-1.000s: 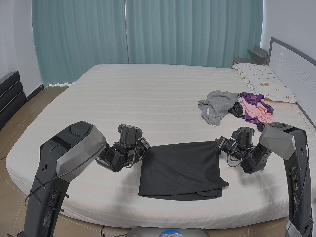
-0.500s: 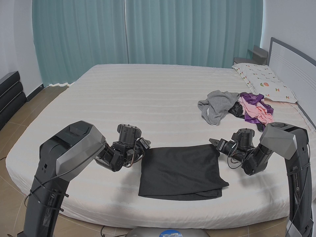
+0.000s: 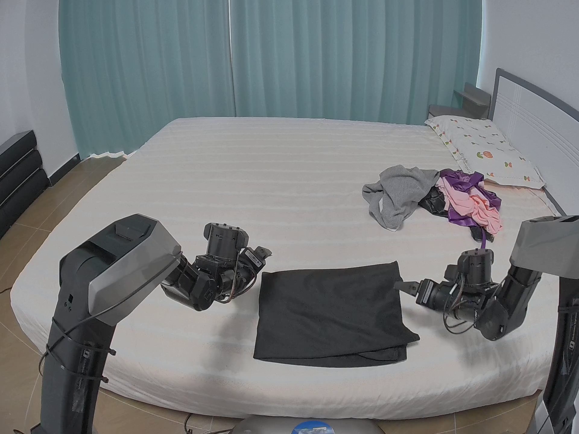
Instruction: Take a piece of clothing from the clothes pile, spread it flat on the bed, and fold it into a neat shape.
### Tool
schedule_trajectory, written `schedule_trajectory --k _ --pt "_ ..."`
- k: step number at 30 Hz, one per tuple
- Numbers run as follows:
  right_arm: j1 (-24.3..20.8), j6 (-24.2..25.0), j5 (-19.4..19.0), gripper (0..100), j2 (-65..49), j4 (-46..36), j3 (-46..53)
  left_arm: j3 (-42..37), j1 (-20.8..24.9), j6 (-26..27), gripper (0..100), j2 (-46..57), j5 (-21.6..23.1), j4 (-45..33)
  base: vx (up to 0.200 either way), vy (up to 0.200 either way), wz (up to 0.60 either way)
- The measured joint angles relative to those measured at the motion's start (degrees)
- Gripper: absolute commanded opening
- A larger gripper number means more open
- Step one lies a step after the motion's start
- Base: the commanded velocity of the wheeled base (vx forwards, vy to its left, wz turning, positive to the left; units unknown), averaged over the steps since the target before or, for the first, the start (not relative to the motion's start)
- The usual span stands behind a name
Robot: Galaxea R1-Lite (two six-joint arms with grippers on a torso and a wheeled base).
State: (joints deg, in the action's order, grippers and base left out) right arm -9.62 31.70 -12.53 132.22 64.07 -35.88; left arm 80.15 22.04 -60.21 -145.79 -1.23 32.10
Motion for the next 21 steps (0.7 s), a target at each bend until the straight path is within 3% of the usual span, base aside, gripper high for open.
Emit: schedule_trajectory --k 8,17,18,21 --pt "-3.78 8.09 -1.56 100 -9.62 0.62 18.08 -11.33 -0.4 -1.12 100 6.03 3.74 0.3 0.0 0.0 0.0" --pt "-5.05 11.87 -1.94 100 -10.56 1.78 22.21 -20.7 0.44 -0.77 100 11.06 4.35 0.72 0.0 0.0 0.0" --pt "-5.05 11.92 -1.94 0 -10.3 2.19 22.16 -21.53 0.44 -0.74 100 11.5 4.43 0.77 0.0 0.0 0.0" --pt "-5.16 11.98 -1.94 0 -9.48 2.88 21.93 -23.24 0.54 -0.68 100 12.65 4.53 1.29 0.0 0.0 0.0"
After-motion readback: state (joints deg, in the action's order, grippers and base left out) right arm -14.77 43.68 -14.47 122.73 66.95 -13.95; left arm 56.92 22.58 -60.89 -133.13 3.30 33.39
